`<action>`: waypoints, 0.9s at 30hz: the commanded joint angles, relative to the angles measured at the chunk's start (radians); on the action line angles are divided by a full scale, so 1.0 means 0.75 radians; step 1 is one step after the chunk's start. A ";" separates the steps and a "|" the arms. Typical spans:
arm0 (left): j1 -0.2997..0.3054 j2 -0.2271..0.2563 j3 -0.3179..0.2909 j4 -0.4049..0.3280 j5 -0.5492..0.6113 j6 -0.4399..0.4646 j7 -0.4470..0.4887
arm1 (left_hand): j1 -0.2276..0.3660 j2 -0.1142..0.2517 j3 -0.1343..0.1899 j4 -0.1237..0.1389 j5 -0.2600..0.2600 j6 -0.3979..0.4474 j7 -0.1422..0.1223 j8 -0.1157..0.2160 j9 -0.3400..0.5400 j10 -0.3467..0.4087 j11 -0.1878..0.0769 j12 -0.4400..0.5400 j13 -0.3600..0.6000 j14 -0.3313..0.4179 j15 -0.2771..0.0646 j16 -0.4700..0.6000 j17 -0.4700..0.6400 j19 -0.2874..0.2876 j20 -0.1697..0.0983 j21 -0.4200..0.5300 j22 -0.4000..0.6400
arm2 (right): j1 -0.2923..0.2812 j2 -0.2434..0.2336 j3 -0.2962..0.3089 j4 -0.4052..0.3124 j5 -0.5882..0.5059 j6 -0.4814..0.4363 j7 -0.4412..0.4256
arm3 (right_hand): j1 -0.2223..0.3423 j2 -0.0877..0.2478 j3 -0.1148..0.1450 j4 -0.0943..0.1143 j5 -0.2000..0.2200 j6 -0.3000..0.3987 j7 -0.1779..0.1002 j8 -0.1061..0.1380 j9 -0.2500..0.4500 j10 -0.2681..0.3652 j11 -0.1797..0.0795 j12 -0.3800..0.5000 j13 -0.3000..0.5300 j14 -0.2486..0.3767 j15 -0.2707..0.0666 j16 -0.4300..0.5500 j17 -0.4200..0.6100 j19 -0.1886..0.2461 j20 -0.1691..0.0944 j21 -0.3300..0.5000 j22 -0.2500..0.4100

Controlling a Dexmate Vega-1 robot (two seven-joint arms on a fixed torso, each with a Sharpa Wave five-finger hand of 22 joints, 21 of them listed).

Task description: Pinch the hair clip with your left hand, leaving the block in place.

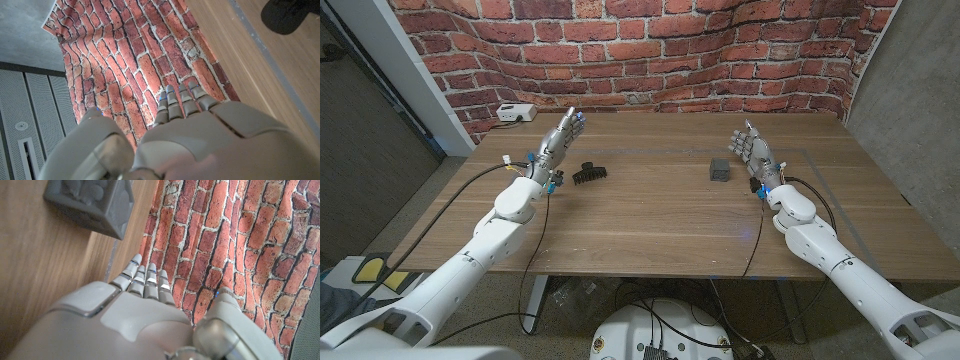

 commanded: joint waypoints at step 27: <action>0.185 0.244 -0.070 -0.413 0.737 0.493 0.582 | 0.180 0.016 0.032 -0.088 -0.019 0.210 -0.050 0.036 0.006 0.190 -0.093 0.019 0.007 0.160 -0.061 -0.001 0.005 0.129 0.010 -0.001 0.003 | -0.083 -0.033 0.014 -0.129 -0.015 -0.031 -0.070 | 0.016 0.008 0.005 -0.015 0.000 0.006 -0.007 0.001 0.007 0.011 0.002 0.005 0.002 0.009 0.001 0.000 0.004 0.014 -0.002 -0.013 0.008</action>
